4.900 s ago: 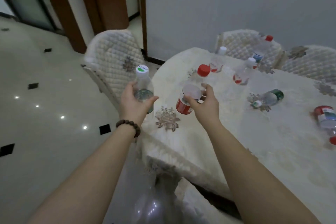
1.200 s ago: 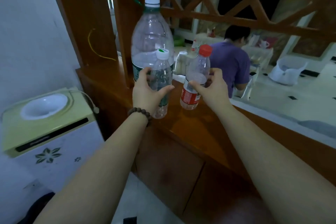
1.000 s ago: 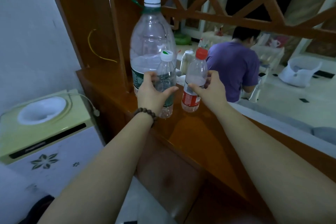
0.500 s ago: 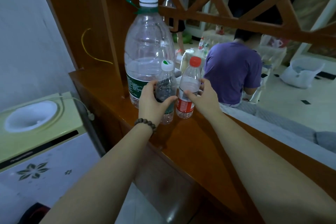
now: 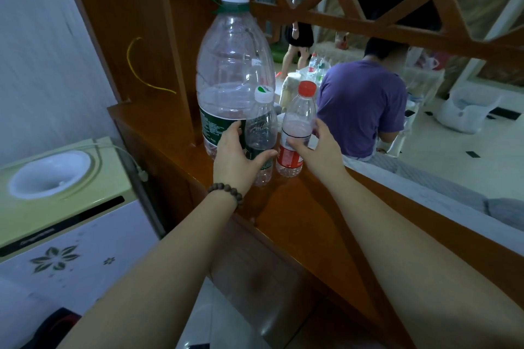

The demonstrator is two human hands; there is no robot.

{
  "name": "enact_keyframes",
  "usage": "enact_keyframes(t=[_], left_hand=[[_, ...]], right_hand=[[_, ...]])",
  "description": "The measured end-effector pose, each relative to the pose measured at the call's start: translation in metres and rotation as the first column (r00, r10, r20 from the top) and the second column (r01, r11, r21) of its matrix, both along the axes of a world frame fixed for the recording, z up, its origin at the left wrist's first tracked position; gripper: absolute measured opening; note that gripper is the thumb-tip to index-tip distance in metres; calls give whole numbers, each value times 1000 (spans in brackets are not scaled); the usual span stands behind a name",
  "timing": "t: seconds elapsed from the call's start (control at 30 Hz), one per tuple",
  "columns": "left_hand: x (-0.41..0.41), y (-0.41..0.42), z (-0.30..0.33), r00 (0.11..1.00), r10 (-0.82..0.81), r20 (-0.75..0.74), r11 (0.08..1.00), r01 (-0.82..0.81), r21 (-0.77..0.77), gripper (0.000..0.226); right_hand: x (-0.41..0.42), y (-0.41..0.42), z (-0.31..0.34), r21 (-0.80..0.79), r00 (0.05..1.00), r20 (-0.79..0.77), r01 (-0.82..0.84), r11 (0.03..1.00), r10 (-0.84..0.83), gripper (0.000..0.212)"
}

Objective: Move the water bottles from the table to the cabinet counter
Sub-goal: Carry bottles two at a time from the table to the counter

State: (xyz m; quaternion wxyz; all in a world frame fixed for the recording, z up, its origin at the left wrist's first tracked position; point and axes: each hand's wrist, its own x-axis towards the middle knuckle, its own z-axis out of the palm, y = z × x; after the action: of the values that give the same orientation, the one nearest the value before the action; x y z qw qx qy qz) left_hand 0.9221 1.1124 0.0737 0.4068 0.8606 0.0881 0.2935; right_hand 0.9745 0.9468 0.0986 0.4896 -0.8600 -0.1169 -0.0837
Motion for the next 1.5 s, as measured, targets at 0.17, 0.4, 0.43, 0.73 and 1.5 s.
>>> enact_keyframes(t=[0.17, 0.4, 0.43, 0.73, 1.5], left_hand=[[-14, 6, -12, 997, 10, -76, 992, -1, 126, 95], [-39, 15, -22, 993, -66, -96, 950, 92, 297, 87], [-46, 16, -23, 992, -88, -95, 941, 114, 320, 87], [-118, 15, -49, 903, -359, -237, 827, 425, 368, 81], [-522, -277, -79, -131, -904, -406, -296, 878, 377, 73]], right_hand=[[-18, -7, -7, -141, 996, 16, 91, 986, -89, 81], [-78, -17, -23, -312, 959, 136, 281, 907, -250, 76], [-89, -17, -26, -333, 948, 151, 315, 889, -279, 75], [-215, -1, -67, -452, 860, 94, 486, 748, -502, 71], [-774, -103, -112, -484, -370, -26, 817, -312, -929, 67]])
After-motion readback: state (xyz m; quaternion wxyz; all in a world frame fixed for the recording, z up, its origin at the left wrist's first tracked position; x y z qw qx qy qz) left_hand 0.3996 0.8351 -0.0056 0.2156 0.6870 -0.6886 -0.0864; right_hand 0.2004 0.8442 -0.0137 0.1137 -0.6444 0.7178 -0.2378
